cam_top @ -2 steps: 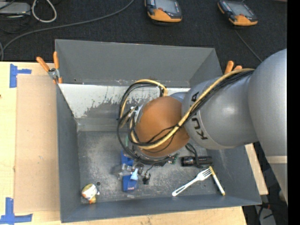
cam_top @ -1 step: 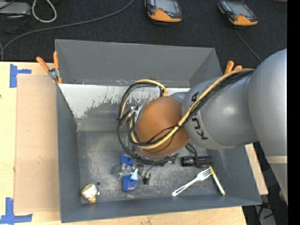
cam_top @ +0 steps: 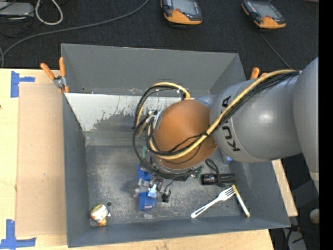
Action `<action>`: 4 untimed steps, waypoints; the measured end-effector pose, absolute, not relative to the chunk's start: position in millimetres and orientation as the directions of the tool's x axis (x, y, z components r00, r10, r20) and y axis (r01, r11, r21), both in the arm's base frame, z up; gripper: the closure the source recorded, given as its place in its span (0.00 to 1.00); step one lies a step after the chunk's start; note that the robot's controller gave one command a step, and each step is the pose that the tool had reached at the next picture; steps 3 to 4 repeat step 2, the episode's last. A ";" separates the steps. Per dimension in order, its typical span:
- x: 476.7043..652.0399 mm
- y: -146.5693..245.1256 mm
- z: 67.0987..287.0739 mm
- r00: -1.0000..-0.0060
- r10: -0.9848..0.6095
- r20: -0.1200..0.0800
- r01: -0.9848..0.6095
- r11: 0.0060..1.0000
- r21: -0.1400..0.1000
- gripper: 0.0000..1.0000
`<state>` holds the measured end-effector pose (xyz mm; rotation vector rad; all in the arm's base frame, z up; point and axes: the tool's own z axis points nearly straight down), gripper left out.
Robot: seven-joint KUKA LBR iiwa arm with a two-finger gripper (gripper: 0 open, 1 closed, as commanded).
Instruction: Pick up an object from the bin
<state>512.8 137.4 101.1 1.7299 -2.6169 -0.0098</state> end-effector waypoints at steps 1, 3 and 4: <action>515.3 138.2 130.9 -0.394 -0.919 -0.005 -0.919 0.394 0.001 1.00; 515.0 138.9 135.2 -0.397 -0.918 -0.006 -0.918 0.397 0.002 1.00; 515.0 138.9 135.2 -0.397 -0.918 -0.006 -0.918 0.397 0.002 1.00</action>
Offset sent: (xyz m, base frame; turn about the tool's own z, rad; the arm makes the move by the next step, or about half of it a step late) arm 0.0021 0.0006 0.0345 0.0003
